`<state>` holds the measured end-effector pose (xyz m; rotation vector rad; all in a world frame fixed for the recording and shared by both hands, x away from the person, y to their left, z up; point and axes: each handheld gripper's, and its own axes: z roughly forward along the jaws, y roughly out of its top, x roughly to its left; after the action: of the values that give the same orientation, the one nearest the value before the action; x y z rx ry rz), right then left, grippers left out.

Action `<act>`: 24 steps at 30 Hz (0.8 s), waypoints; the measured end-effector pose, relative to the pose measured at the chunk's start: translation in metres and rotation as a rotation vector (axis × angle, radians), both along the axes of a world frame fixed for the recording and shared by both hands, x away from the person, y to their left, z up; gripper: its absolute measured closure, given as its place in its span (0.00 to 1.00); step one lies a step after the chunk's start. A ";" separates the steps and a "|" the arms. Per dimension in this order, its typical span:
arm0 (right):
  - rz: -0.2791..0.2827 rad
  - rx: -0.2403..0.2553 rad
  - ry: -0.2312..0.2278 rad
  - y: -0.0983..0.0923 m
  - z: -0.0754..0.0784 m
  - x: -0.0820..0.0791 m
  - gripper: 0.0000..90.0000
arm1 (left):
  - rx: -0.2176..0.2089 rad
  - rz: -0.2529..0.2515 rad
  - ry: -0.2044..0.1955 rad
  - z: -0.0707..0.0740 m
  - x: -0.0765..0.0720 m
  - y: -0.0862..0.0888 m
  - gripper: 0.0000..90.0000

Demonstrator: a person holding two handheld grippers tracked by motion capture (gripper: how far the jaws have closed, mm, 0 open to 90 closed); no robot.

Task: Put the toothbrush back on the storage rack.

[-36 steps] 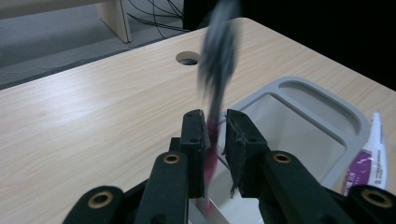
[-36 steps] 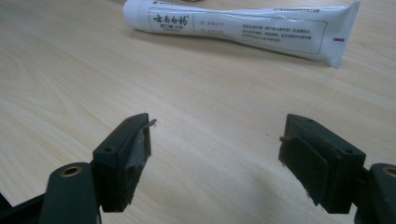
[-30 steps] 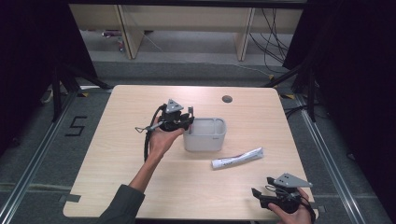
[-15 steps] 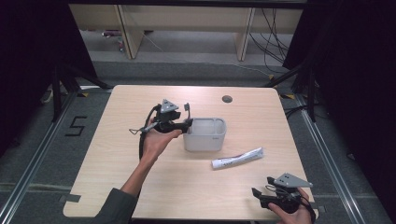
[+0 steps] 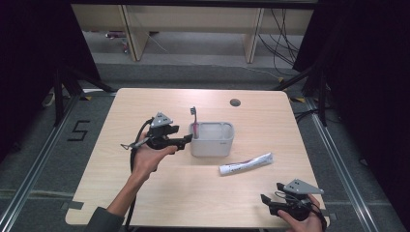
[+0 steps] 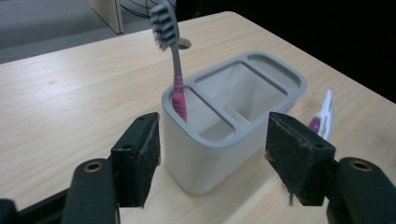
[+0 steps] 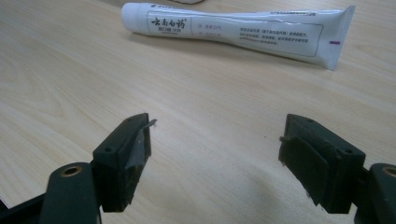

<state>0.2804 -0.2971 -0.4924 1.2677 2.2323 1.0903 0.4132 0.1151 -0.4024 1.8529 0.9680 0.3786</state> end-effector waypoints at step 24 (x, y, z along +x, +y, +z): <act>-0.012 0.044 0.014 0.002 0.001 0.000 0.28 | -0.010 -0.011 0.054 -0.034 -0.060 0.052 0.28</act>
<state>0.2802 -0.2949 -0.4918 1.3089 2.2186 1.1357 0.3537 0.1669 -0.4365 1.8668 0.9943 0.3184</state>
